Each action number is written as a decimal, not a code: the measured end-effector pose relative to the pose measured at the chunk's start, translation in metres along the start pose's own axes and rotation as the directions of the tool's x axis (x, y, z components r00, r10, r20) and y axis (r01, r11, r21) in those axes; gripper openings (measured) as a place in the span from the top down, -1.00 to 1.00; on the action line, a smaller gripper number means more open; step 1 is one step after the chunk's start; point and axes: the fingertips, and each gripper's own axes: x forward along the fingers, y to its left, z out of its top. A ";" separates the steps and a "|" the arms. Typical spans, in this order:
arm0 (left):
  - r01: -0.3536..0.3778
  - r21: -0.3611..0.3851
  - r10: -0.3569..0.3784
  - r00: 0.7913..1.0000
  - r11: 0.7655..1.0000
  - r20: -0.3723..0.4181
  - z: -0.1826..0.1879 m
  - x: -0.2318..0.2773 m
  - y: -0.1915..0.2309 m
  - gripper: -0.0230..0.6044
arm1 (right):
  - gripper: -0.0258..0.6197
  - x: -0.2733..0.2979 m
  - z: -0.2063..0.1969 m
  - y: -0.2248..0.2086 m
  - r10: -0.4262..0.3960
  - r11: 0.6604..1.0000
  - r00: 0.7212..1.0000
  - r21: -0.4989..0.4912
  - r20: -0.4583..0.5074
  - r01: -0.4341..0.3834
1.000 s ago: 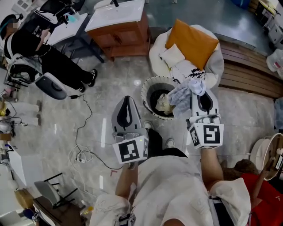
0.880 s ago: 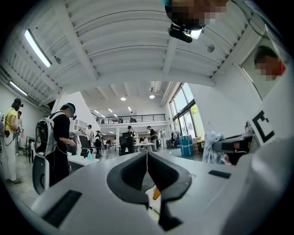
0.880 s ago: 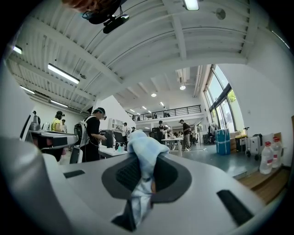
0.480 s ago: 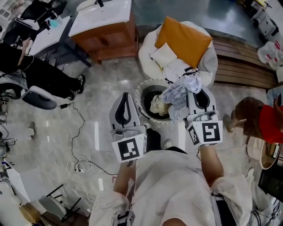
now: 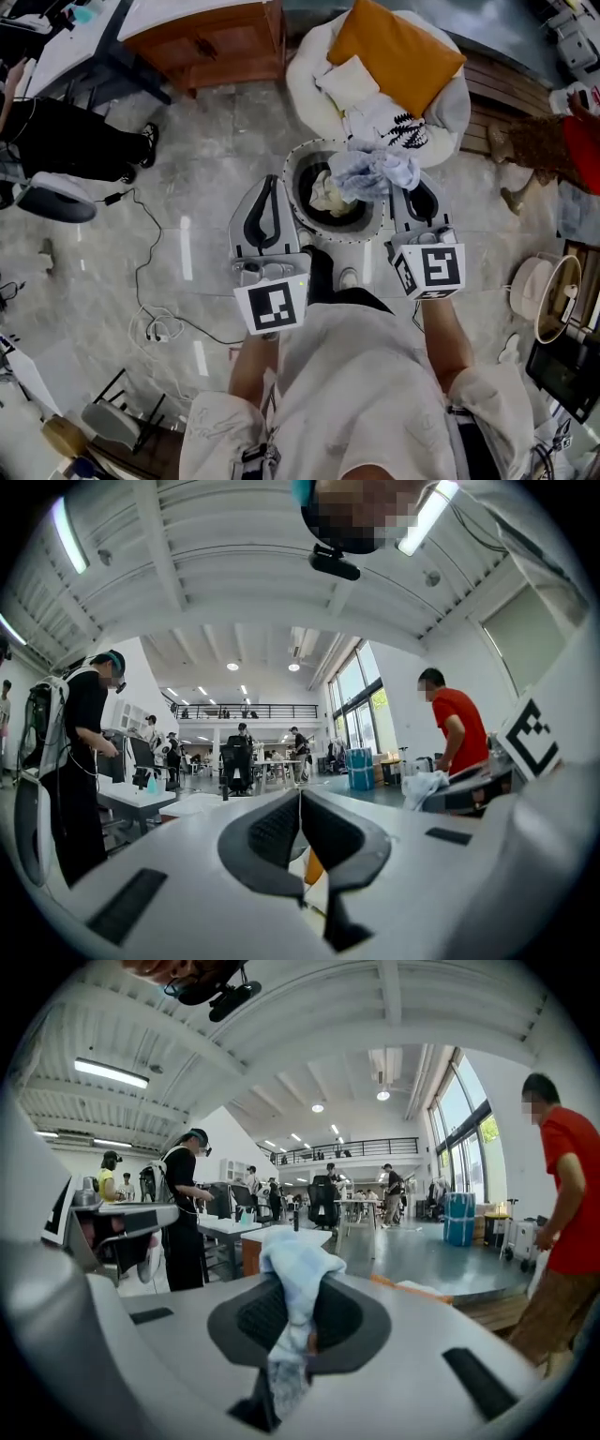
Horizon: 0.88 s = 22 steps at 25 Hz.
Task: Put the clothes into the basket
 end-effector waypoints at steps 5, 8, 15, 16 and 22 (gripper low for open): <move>-0.006 -0.003 0.005 0.999 1.000 -0.043 -0.029 0.015 0.022 0.90 | 0.83 0.043 -0.053 0.024 0.040 0.999 0.990 -0.024 -0.139 -0.043; -0.009 -0.010 0.008 0.997 1.000 -0.083 -0.048 0.017 0.032 0.90 | 0.83 0.058 -0.093 0.039 0.065 0.997 0.969 -0.033 -0.237 -0.075; -0.012 -0.024 0.008 0.989 1.000 -0.149 -0.086 0.024 0.056 0.90 | 0.83 0.097 -0.216 0.073 0.120 0.989 0.881 -0.025 -0.458 -0.148; -0.014 -0.026 0.010 0.988 1.000 -0.156 -0.089 0.024 0.059 0.90 | 0.83 0.100 -0.232 0.076 0.123 0.989 0.865 -0.016 -0.487 -0.150; -0.028 -0.041 0.019 0.981 0.999 -0.193 -0.107 0.023 0.075 0.90 | 0.83 0.109 -0.330 0.097 0.129 0.986 0.728 0.012 -0.673 -0.164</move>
